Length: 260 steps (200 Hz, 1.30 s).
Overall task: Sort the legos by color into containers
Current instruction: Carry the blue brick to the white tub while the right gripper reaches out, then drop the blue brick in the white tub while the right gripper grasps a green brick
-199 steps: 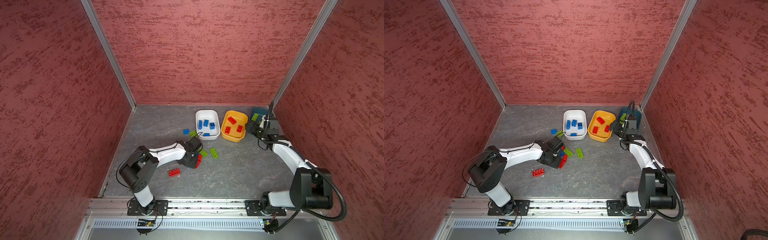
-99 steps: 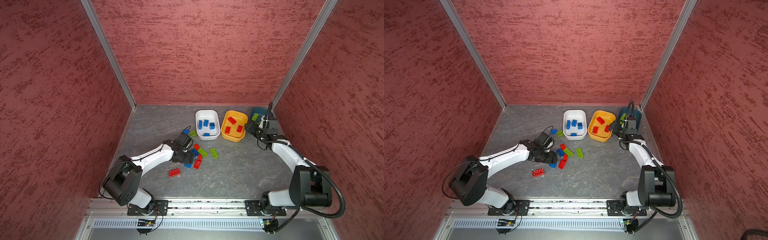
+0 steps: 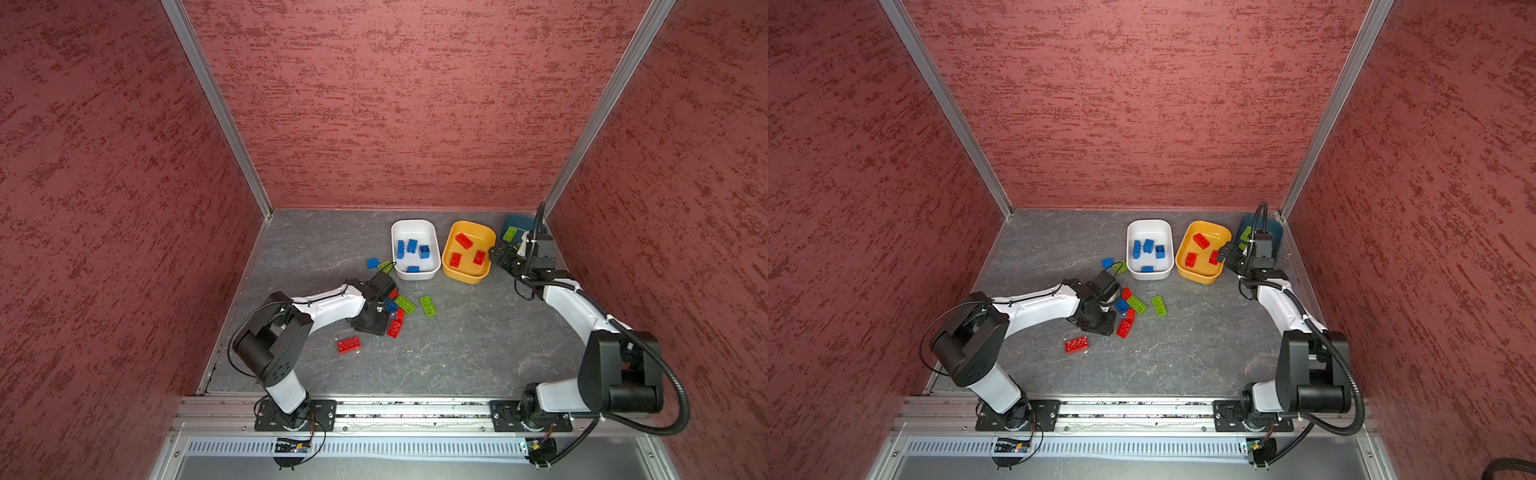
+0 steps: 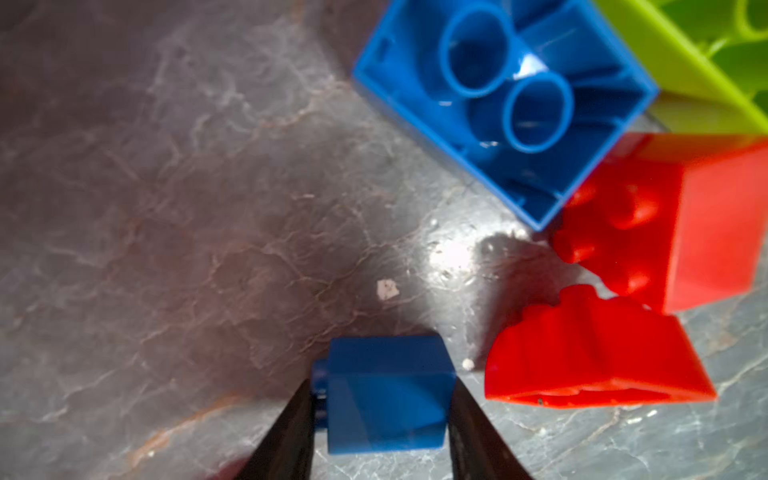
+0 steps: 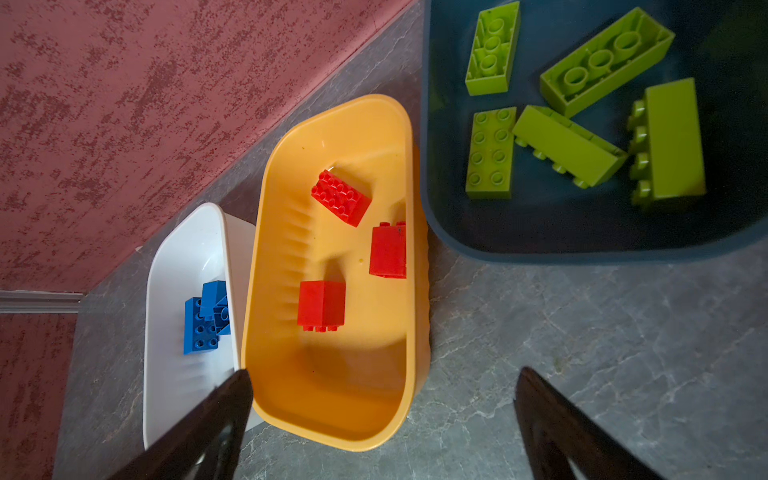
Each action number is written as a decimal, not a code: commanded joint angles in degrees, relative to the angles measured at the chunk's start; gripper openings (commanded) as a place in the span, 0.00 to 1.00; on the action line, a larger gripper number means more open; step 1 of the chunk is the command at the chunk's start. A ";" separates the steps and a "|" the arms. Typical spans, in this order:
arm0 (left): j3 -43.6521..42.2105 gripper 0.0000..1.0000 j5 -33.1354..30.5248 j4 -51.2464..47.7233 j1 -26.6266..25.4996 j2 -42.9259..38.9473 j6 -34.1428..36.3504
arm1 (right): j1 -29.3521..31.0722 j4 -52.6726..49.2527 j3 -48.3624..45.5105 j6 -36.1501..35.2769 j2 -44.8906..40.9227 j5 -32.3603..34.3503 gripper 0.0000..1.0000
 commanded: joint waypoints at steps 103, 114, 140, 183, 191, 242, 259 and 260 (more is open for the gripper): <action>24.78 0.40 0.73 9.65 5.19 3.68 2.88 | 13.70 2.66 -6.15 -9.35 -5.71 -3.86 0.99; 29.18 0.40 0.69 9.68 5.28 7.11 3.61 | 16.29 3.37 -7.54 -9.05 -5.64 -3.82 0.99; 37.24 0.40 0.34 10.14 5.60 14.65 4.78 | 22.41 3.88 -9.83 -9.43 -4.64 -3.06 0.98; 49.34 0.44 -0.47 6.18 6.51 25.33 3.19 | 31.62 3.72 -11.06 -11.38 0.23 2.21 0.90; 51.82 0.47 -1.09 4.84 6.66 26.91 3.03 | 32.92 3.40 -10.88 -12.12 1.38 2.92 0.87; 56.92 0.92 0.14 1.33 7.16 27.26 2.94 | 39.84 1.55 -6.72 -16.09 9.96 8.75 0.78; 56.31 0.96 1.06 0.53 7.73 25.82 1.53 | 41.14 1.19 -5.56 -16.17 11.85 11.99 0.72; 56.24 0.96 1.03 0.52 7.78 25.73 1.45 | 41.21 1.19 -5.44 -16.20 11.90 12.52 0.72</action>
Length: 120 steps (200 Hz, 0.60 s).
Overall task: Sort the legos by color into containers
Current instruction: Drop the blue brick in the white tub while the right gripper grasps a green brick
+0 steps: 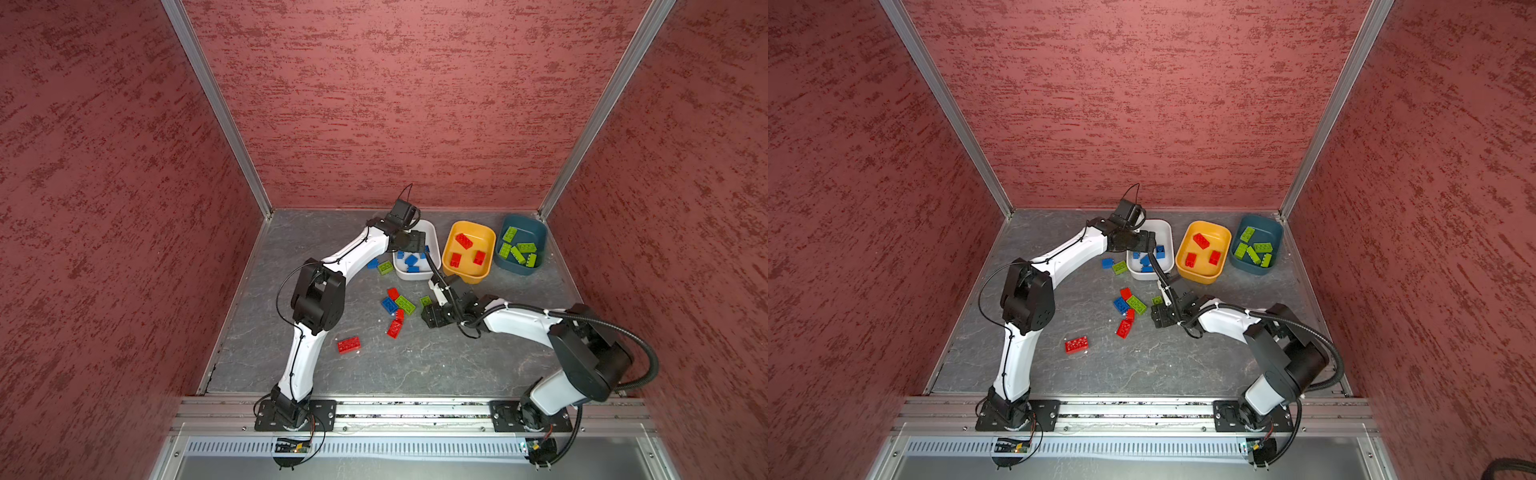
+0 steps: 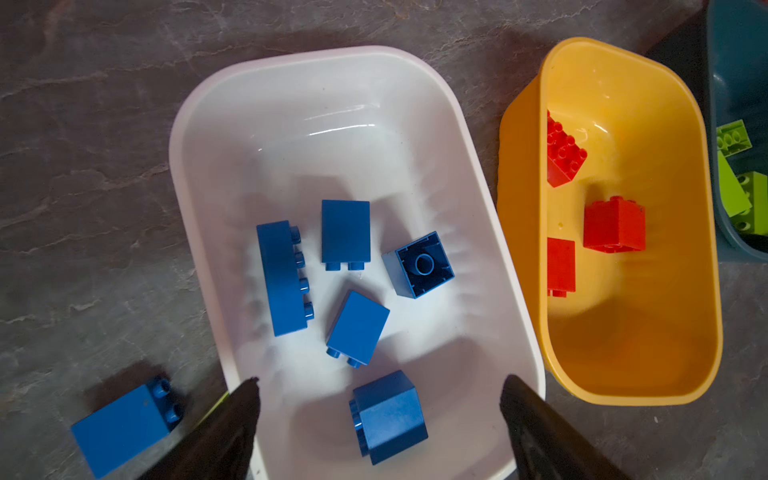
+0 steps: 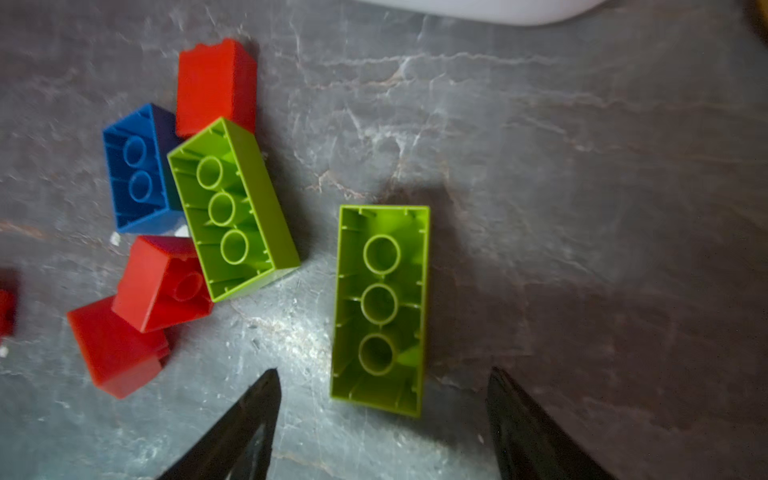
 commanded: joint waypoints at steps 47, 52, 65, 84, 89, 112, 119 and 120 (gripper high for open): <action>-8.41 0.99 2.87 0.80 3.03 -10.64 -4.92 | 4.80 -1.42 4.91 -4.10 3.73 15.31 0.57; -9.55 1.00 3.15 1.21 3.26 -11.36 -5.25 | 4.81 -1.12 4.63 -4.28 3.77 15.64 0.56; -12.14 0.99 3.49 2.22 3.78 -12.95 -5.99 | 4.89 -1.28 4.83 -4.83 4.31 16.25 0.54; -14.99 0.99 3.68 3.13 4.11 -15.04 -6.79 | 4.95 -1.86 5.52 -5.53 5.36 15.92 0.49; -15.80 0.99 3.44 3.45 4.19 -15.61 -6.90 | 5.04 -1.67 5.47 -5.57 5.53 15.50 0.48; -19.31 0.99 2.70 5.46 4.50 -17.83 -8.32 | 5.10 -1.03 5.21 -6.09 5.71 14.83 0.41; -20.31 0.99 2.88 6.23 4.62 -18.26 -8.82 | 5.09 -0.89 5.12 -6.45 5.46 14.80 0.38; -20.42 1.00 2.96 6.28 4.63 -18.32 -8.88 | 5.08 -0.90 5.11 -6.54 5.43 14.77 0.38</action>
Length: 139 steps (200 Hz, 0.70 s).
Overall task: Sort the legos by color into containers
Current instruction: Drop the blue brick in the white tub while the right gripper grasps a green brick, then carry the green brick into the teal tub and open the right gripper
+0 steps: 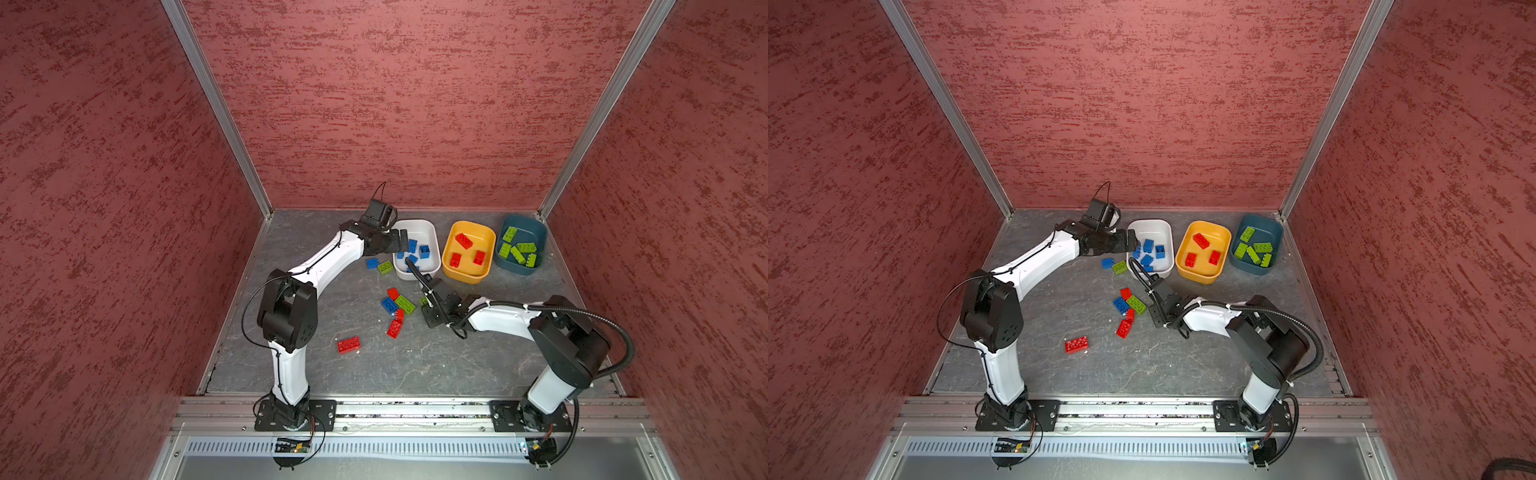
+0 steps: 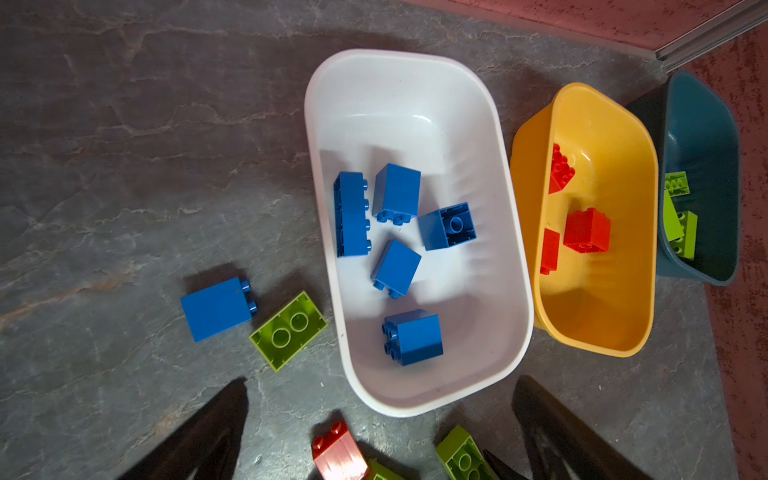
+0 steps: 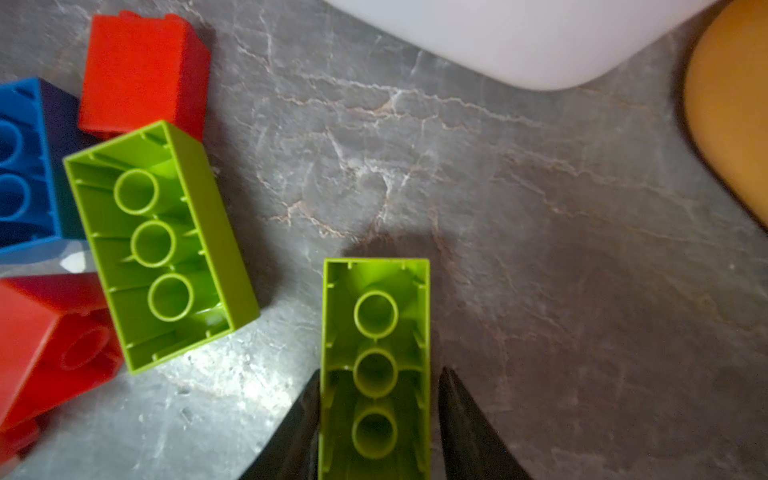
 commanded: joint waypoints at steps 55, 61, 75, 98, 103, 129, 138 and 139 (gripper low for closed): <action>-5.09 0.99 -0.66 4.00 0.41 -3.95 -2.99 | -2.35 1.88 -2.46 -6.89 -7.95 -0.46 0.25; -5.29 0.99 -0.76 4.16 0.43 -4.20 -2.92 | -3.27 2.13 -3.08 -6.95 -9.24 -0.55 0.25; -6.18 0.99 -1.06 4.58 0.49 -4.68 -3.17 | -5.55 2.81 -4.46 -6.90 -12.74 -1.34 0.24; -7.68 0.99 -0.86 5.83 0.69 -5.53 -3.82 | -11.10 4.72 -6.79 -7.33 -18.83 -3.27 0.23; -8.06 0.99 -0.61 6.37 0.76 -5.73 -4.01 | -12.91 5.22 -7.21 -7.27 -19.97 -3.95 0.22; -11.03 0.99 3.18 10.29 0.51 -6.85 -5.87 | -22.75 9.17 -8.03 -6.00 -23.97 -9.35 0.21; -11.86 0.99 3.20 10.99 0.26 -7.23 -6.44 | -26.21 10.76 -7.79 -5.53 -24.52 -10.52 0.21; -11.94 0.99 3.18 11.02 0.21 -7.29 -6.47 | -26.56 10.89 -7.75 -5.46 -24.54 -10.59 0.21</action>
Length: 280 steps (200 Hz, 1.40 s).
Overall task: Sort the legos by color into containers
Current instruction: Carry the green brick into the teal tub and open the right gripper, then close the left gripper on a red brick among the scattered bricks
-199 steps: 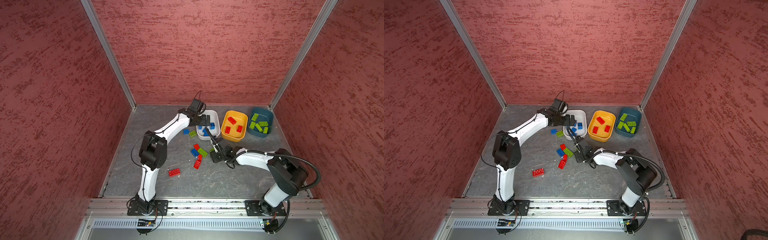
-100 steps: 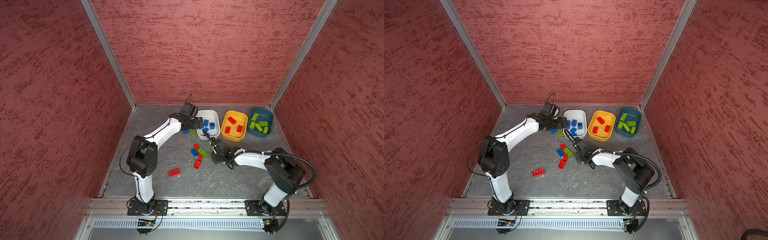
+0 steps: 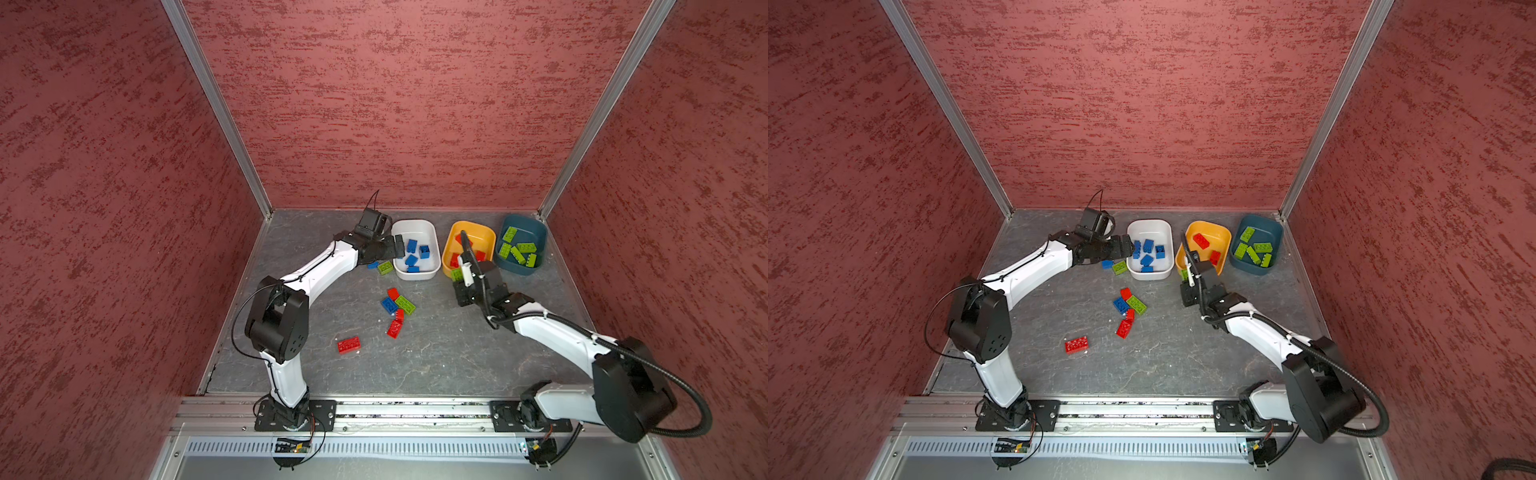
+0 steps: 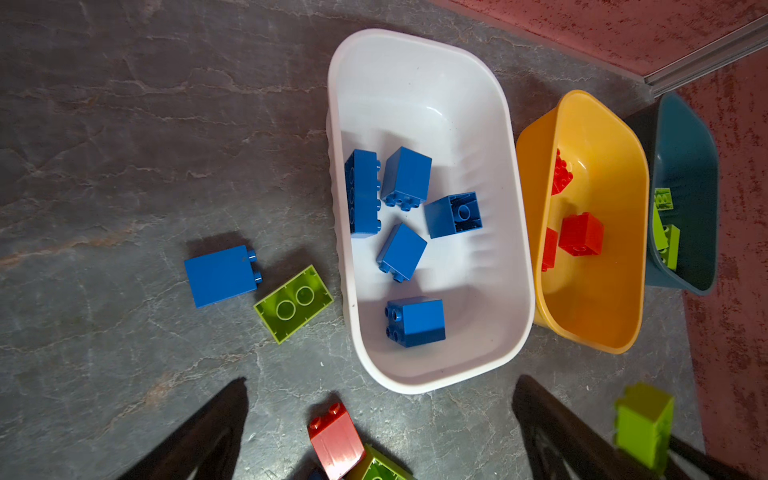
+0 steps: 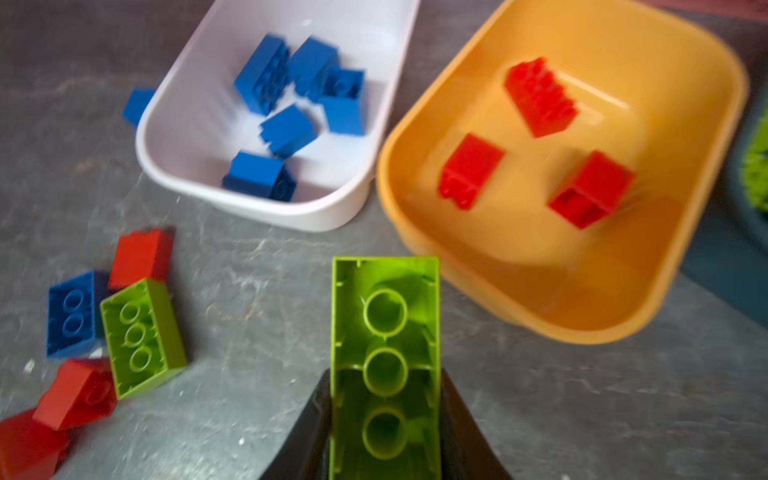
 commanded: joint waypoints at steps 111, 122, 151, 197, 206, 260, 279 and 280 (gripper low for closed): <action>-14.43 0.99 0.16 3.48 -1.80 -12.86 -1.96 | -28.38 -10.10 31.91 -1.92 28.11 1.65 0.22; -16.51 0.99 -0.63 3.18 -2.69 -14.52 -2.02 | -29.24 -11.13 35.06 -1.49 30.78 1.80 0.23; -21.26 0.99 -3.02 0.34 -6.69 -18.04 -2.05 | -30.79 -17.44 44.91 -0.43 38.47 -1.17 0.31; -26.99 0.99 -6.27 -3.59 -13.91 -20.62 -1.18 | -30.66 -18.13 47.58 0.76 39.01 -1.25 0.53; -27.80 0.99 -7.31 -4.06 -15.18 -20.82 -0.54 | -30.65 -18.23 47.48 1.12 38.62 -0.88 0.57; -30.94 0.99 -6.40 -5.04 -18.64 -20.99 3.96 | -30.69 -14.99 41.23 6.77 32.70 -0.06 0.75; -32.06 1.00 -6.38 -4.56 -19.74 -20.43 4.32 | -30.71 -12.75 38.67 7.16 29.52 -0.06 0.83; -32.13 1.00 -6.39 -4.50 -19.83 -20.37 4.35 | -30.68 -12.64 38.59 7.16 29.33 -0.09 0.85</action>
